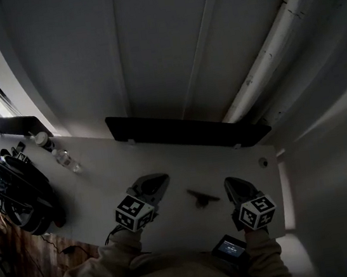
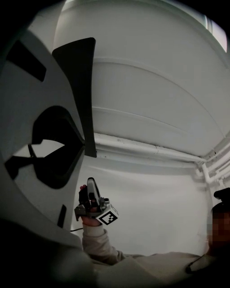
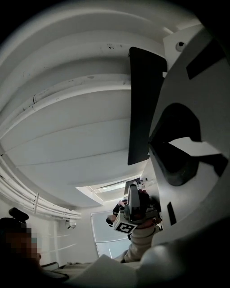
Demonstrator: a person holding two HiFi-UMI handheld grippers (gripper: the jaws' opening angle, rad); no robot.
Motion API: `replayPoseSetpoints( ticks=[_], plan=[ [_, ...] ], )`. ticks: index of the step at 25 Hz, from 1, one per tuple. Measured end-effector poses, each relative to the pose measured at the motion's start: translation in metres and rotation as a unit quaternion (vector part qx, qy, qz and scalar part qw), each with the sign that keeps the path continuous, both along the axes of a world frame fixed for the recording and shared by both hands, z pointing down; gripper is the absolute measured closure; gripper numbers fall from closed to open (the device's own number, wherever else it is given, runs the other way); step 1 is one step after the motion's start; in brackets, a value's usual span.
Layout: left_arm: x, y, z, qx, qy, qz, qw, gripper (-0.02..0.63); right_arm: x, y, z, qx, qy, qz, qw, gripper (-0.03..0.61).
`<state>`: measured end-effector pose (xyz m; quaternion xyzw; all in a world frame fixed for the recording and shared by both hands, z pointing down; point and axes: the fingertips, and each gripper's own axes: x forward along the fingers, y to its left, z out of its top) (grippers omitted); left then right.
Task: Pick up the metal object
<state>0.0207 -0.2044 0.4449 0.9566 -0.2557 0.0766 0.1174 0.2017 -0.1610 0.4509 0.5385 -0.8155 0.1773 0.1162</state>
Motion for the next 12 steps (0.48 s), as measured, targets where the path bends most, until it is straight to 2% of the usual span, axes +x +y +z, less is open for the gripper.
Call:
replayPoseSetpoints(
  ticks=[12],
  plan=[
    [0.003, -0.006, 0.026, -0.027, -0.015, 0.002, 0.9995, 0.617, 0.003, -0.008, 0.025, -0.026, -0.005, -0.002, 1.000, 0.566]
  ],
)
